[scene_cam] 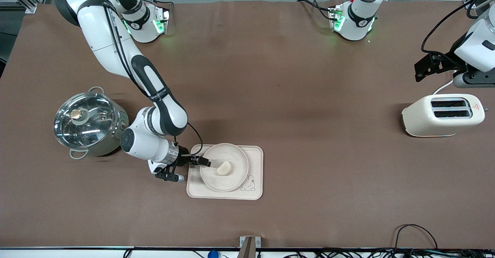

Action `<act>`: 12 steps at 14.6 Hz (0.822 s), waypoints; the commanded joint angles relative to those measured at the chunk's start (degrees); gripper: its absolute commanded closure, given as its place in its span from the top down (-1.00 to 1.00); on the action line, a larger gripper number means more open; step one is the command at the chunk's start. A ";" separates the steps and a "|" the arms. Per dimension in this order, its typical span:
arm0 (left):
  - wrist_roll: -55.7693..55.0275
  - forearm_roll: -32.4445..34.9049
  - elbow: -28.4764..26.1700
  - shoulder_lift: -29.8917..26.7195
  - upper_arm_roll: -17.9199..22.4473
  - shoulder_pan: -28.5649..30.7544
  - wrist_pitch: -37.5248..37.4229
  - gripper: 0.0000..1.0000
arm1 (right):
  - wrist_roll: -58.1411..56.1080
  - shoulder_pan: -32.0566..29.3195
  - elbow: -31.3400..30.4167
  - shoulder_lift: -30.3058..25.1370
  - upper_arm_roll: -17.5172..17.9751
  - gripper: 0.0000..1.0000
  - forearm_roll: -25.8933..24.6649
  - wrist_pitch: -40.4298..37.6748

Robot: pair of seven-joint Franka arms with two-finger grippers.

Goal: Place bun in plate and plate on tray

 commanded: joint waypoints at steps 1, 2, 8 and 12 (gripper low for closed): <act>0.74 -0.81 0.22 -0.34 0.08 0.02 0.36 1.00 | -1.71 -1.18 0.80 -0.16 1.06 0.99 1.63 -3.35; 0.74 -0.81 0.22 -0.34 0.08 -0.06 0.36 1.00 | -1.71 -1.88 0.89 -0.95 1.14 0.99 1.63 -5.72; 0.74 -0.90 0.13 -0.78 -0.01 0.11 0.36 1.00 | -1.45 -8.30 0.89 -6.56 4.31 1.00 1.37 -17.24; 0.83 -1.16 0.13 -0.87 -0.45 0.11 0.19 1.00 | -0.83 -9.62 -0.52 -14.56 -0.15 1.00 -2.56 -27.25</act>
